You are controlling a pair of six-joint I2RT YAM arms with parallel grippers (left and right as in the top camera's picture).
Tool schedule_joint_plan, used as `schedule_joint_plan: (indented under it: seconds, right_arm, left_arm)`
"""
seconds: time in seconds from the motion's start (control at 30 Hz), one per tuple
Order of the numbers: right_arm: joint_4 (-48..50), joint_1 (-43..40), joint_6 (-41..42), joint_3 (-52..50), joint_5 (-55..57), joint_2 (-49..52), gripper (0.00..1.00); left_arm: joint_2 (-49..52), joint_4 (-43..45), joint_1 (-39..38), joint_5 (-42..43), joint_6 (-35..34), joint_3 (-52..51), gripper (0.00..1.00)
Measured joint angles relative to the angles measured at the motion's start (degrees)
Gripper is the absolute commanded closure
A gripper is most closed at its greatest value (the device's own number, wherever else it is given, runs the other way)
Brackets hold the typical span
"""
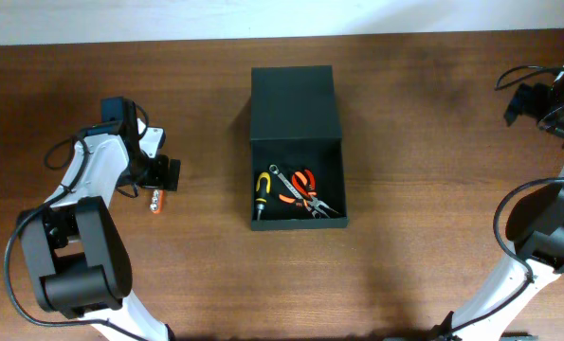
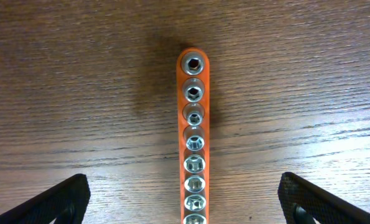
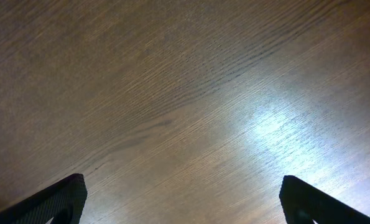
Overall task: Pack container
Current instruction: 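Position the left gripper above the orange socket rail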
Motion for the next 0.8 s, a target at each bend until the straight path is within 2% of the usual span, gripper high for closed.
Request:
schedule_joint_plan:
  seconds: [0.3,0.8]
  right_arm:
    - [0.0,0.0,0.0,0.0,0.0,0.0,0.01]
    - [0.0,0.0,0.0,0.0,0.0,0.0,0.01]
  left_arm:
    - [3.9,0.5,0.0,2.4,0.0,0.1,0.01]
    - [4.1,3.4,0.0,3.7,-0.2,0.2,0.01]
